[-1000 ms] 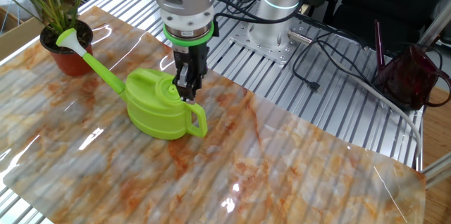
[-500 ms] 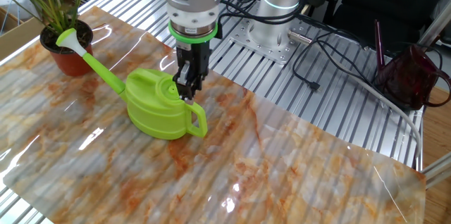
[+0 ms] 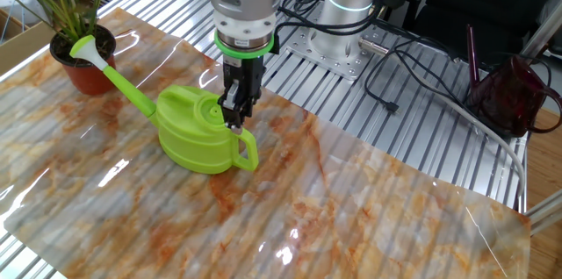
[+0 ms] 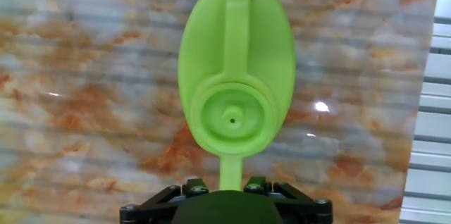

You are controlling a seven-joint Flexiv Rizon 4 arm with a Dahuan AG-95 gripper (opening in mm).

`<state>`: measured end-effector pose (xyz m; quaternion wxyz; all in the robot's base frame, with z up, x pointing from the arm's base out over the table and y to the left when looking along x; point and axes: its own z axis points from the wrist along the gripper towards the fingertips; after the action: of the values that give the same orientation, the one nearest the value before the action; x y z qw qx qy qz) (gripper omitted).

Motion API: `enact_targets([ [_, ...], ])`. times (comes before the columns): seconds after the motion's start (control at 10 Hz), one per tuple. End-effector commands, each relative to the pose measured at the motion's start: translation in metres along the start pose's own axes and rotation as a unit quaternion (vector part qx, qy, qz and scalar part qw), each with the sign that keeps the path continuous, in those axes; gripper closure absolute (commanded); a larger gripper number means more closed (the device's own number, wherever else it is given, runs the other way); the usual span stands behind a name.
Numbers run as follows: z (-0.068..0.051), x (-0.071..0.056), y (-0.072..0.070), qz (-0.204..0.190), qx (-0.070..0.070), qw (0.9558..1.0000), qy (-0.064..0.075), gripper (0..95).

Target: Water the plant

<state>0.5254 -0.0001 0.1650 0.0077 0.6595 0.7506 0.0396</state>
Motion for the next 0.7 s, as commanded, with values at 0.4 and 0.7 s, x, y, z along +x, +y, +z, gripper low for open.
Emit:
enact_targets([
  [0.4, 0.013, 0.002, 0.005, -0.001, -0.002, 0.9999, -0.012, 57.0],
  [0.7, 0.02, 0.001, 0.005, -0.008, -0.001, 0.9998, -0.017, 57.0],
])
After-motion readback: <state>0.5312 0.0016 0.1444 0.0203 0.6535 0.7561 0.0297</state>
